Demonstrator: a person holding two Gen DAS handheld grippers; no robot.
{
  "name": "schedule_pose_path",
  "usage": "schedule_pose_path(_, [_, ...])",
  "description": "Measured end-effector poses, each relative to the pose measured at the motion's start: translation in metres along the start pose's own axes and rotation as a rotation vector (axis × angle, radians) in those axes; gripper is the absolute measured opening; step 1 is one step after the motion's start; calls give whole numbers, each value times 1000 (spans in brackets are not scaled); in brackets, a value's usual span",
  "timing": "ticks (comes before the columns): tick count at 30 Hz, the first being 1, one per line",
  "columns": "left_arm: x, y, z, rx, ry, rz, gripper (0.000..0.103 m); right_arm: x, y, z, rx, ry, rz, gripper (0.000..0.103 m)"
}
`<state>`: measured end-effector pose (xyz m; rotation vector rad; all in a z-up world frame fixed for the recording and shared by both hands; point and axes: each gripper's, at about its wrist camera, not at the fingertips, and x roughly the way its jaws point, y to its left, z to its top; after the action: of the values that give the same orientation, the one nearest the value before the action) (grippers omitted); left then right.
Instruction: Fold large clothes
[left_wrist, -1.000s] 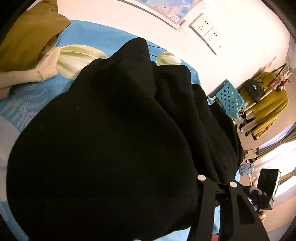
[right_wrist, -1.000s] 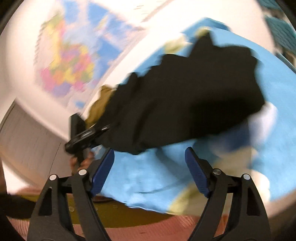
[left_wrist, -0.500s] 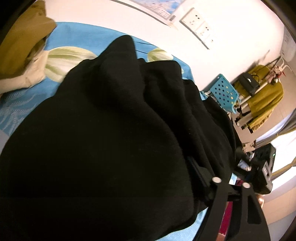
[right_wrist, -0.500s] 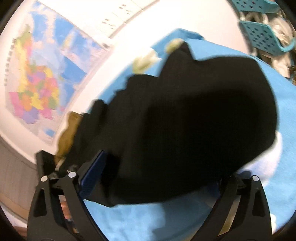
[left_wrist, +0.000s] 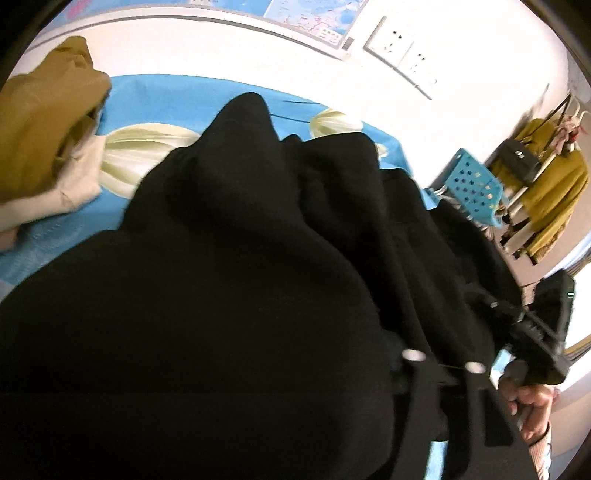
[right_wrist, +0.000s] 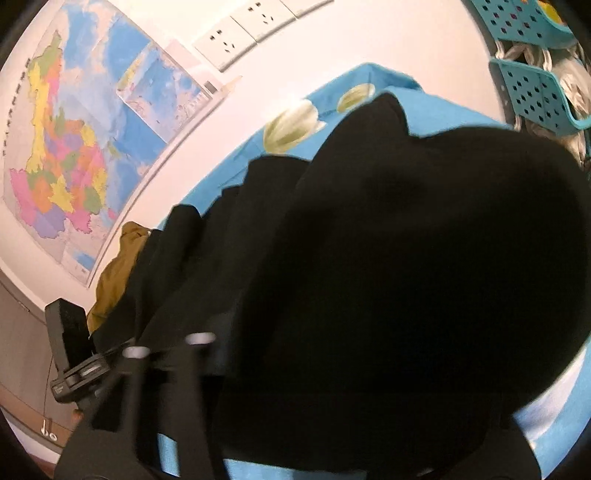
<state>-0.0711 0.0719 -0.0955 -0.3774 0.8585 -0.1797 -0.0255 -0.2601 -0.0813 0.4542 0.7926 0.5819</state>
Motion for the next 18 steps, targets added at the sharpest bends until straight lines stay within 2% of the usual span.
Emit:
schedule_pose_path(1, [-5,1,1,5,-13,0,46,-3,4,3,-10,-11,23,33])
schedule_pose_path(3, [-11,-3,1,34,-29,6,46,-1,2,3,-10,10,32,38])
schedule_pose_path(4, [-12,-2,1,48,-20,8,49,3,-2,2,10,37,24,46])
schedule_pose_path(5, [-8,-1,2,55,-1,3,55,8,-3,1,19,59,18,51])
schedule_pose_path(7, [2,8,4,18,34,-15,63,16,-7,-2,32,80,20,54])
schedule_pose_path(8, [4,10,5,4,39,-33,68,18,-8,-2,44,79,31,60])
schedule_pose_path(9, [4,12,6,-9,31,-53,69,21,-8,-1,49,73,41,62])
schedule_pose_path(11, [5,10,5,-4,35,-42,70,25,-5,0,43,57,33,65])
schedule_pose_path(12, [6,7,5,11,33,-28,70,27,-3,1,25,54,25,65])
schedule_pose_path(13, [6,6,5,20,29,-16,67,28,-3,1,18,51,19,58])
schedule_pose_path(16, [2,4,5,44,25,24,51,26,-1,4,0,53,20,30])
schedule_pose_path(18, [-4,2,4,57,12,38,46,19,3,8,-17,41,52,24])
